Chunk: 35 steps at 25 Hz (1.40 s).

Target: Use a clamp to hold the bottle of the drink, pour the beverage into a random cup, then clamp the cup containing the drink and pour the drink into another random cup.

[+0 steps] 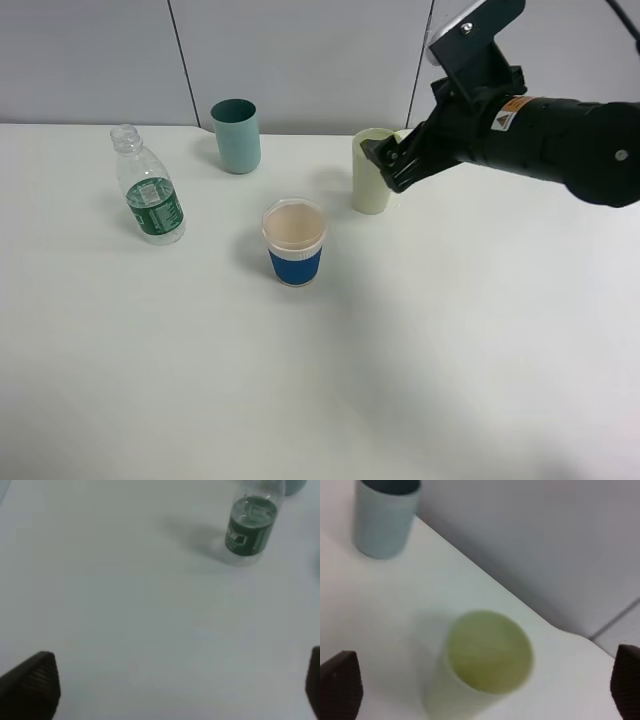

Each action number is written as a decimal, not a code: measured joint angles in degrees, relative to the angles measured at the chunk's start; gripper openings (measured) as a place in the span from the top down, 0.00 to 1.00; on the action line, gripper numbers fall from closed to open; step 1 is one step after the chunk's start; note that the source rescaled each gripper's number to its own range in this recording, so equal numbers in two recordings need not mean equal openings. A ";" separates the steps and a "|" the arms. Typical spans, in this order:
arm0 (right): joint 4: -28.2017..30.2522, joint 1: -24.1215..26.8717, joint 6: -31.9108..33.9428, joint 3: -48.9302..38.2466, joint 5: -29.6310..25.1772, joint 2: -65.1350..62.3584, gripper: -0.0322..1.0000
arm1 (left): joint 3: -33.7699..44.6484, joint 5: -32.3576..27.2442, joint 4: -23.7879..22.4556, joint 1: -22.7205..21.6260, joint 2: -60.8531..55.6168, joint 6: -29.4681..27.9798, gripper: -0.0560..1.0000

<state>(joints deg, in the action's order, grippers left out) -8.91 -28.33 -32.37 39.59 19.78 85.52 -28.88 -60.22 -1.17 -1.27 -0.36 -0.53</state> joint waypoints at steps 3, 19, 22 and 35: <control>3.23 4.50 3.31 0.00 -3.26 -2.17 0.01 | 0.00 0.00 0.00 0.00 0.00 0.00 0.00; 17.06 17.90 21.12 0.00 -20.80 -15.86 0.01 | 0.00 0.00 0.00 0.00 0.00 0.00 0.00; 17.43 19.95 21.80 0.00 -23.76 -19.81 0.01 | 0.00 0.00 0.00 0.00 0.00 0.00 0.00; 17.89 22.08 27.17 0.00 -39.72 -44.48 0.01 | 0.00 0.00 0.00 0.00 0.00 0.00 0.00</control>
<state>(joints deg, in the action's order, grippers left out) 8.98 -6.25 -5.20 39.59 -19.95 41.05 -28.88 -60.22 -1.17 -1.27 -0.36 -0.53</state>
